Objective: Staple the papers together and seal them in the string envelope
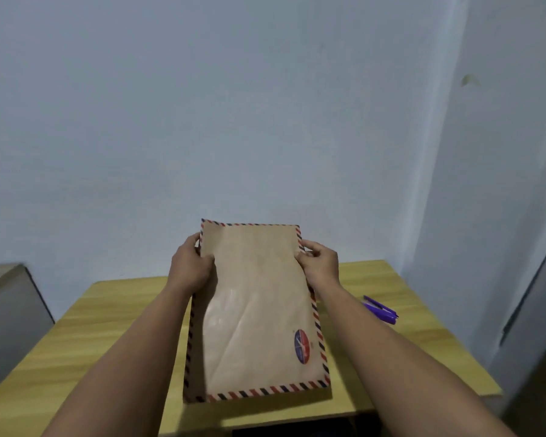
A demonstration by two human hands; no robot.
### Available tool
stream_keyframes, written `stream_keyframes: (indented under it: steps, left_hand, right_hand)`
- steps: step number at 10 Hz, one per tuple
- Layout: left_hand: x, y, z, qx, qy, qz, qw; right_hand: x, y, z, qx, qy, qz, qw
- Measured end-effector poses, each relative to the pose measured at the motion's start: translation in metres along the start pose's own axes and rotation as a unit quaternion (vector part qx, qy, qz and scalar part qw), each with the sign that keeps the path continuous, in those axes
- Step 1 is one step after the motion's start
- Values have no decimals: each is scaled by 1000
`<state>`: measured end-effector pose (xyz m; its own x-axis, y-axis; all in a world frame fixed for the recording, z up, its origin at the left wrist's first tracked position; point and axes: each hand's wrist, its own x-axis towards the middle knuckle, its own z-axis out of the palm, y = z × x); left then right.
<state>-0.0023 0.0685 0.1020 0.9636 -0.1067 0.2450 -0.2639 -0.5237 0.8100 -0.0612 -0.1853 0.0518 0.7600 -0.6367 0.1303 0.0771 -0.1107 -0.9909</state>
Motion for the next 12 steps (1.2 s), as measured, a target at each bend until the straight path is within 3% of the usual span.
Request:
stream_keyframes:
  steps: [2,3,4,5,8,12]
  left_hand:
    - [-7,-58,55,74,-25,-7,997]
    - [-9,-87,77,105,-82,-22,991]
    - [-14,-122,101,233,-202,-43,950]
    - [-24,-145,124,355,-225,-8,907]
    - [7,-159,142,382,-166,38,908]
    - [34,-161,147,383,-168,39,907]
  right_hand:
    - [1,55,14,-57,50,10,997]
    - [0,84,19,-141,12,21,990]
    - [-5,119,23,-406,-102,-3,908]
    - [-15,145,30,-551,-183,-60,812]
    - [14,151,51,-578,-212,-74,784]
    - [33,154,64,-566,-195,-67,798]
